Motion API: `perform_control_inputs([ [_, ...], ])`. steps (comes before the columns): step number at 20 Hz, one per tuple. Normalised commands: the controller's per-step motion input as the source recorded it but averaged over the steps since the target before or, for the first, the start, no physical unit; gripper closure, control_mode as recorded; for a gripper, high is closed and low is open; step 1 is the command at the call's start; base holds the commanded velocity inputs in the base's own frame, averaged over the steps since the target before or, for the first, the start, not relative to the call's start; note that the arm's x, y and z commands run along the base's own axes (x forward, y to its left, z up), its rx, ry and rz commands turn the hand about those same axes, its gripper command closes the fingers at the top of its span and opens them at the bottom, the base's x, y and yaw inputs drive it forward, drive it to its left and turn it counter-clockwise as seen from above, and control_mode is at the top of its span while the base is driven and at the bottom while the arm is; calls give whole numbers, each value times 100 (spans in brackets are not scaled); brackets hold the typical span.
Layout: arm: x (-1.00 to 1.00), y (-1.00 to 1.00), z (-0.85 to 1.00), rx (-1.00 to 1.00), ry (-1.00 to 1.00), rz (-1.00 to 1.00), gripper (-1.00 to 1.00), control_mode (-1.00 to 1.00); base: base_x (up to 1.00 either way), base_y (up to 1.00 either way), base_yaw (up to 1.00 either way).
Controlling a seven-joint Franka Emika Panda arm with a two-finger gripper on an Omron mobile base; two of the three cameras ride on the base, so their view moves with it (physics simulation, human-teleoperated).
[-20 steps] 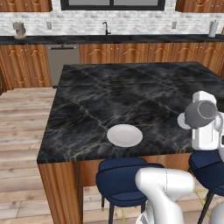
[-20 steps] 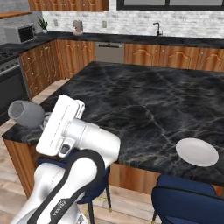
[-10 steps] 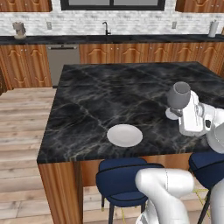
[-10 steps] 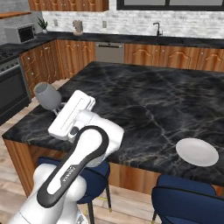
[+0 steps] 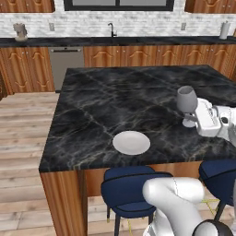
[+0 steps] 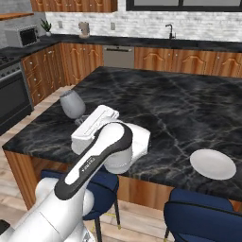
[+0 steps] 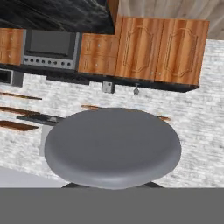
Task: Retrieve the wine glasses from the counter and place one next to each plate.
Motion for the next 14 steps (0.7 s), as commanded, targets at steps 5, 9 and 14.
perform_control_inputs([
  [5,43,-3,-31,-6,4,5,100,-100,0,0,0],
  [9,11,0,-47,-5,-5,11,100,-100,0,0,0],
  [14,7,1,-41,-10,-3,9,100,-100,0,0,0],
])
